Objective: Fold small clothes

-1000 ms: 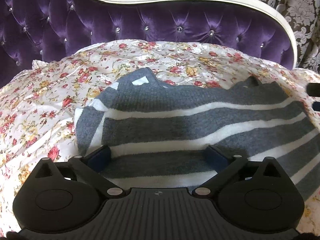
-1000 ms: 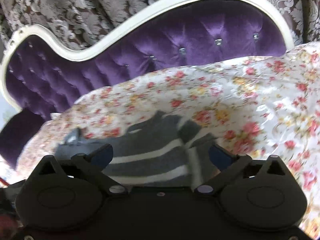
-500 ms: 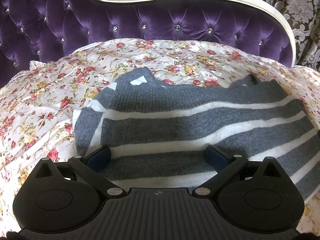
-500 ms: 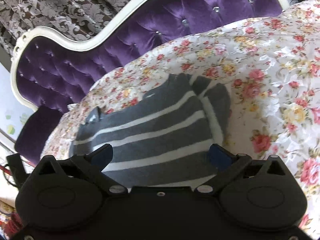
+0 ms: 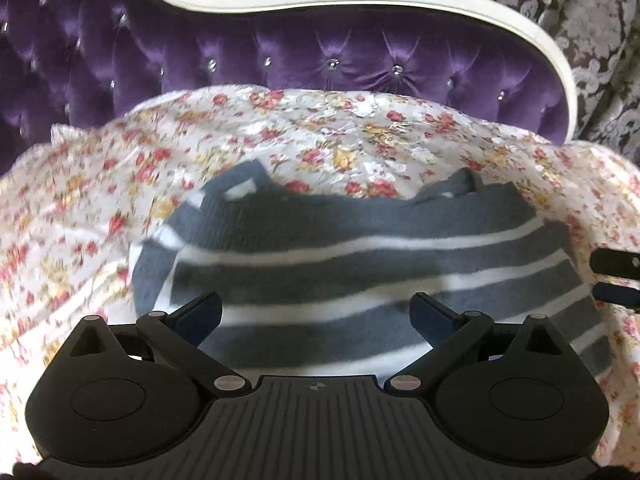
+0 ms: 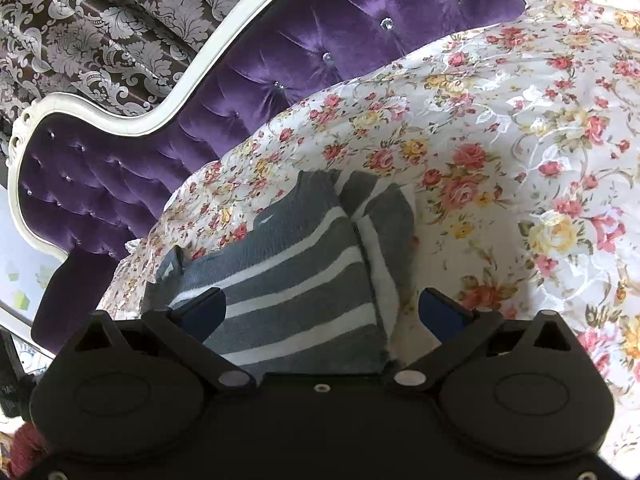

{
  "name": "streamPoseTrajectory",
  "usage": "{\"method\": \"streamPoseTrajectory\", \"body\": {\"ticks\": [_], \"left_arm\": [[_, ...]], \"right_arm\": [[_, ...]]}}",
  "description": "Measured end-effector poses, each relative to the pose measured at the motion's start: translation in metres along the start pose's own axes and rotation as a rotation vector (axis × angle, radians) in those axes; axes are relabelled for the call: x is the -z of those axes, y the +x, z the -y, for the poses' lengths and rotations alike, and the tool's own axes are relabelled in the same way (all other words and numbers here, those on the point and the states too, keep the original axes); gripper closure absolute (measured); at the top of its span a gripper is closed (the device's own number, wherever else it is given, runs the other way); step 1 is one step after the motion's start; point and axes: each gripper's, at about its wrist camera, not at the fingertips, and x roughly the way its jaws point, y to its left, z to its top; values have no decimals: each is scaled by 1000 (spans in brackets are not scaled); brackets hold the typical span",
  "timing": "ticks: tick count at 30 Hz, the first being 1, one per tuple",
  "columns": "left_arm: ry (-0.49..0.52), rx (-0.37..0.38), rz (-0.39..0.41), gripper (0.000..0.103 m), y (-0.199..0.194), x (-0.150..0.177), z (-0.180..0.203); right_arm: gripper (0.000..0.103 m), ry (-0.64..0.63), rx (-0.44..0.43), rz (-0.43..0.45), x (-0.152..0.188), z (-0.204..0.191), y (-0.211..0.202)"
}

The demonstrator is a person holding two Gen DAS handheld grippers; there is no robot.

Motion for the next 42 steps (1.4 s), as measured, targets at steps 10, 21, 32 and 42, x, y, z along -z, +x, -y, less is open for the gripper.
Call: {"method": "streamPoseTrajectory", "body": {"ticks": [10,21,32,42], "left_arm": [[-60,-54,-124,1,51,-17,11],[-48,-58,-102,2,50,-11,15],[24,-10,-141,2,18,26,26],[23,-11,-138,0,26,33,25]], "right_arm": [[0,34,-20,10,-5,6,-6],[0,36,-41,-14,-6,5,-4],[0,89,-79,-62,-6,18,-2],[0,135,-126,-117,-2,24,11]]}}
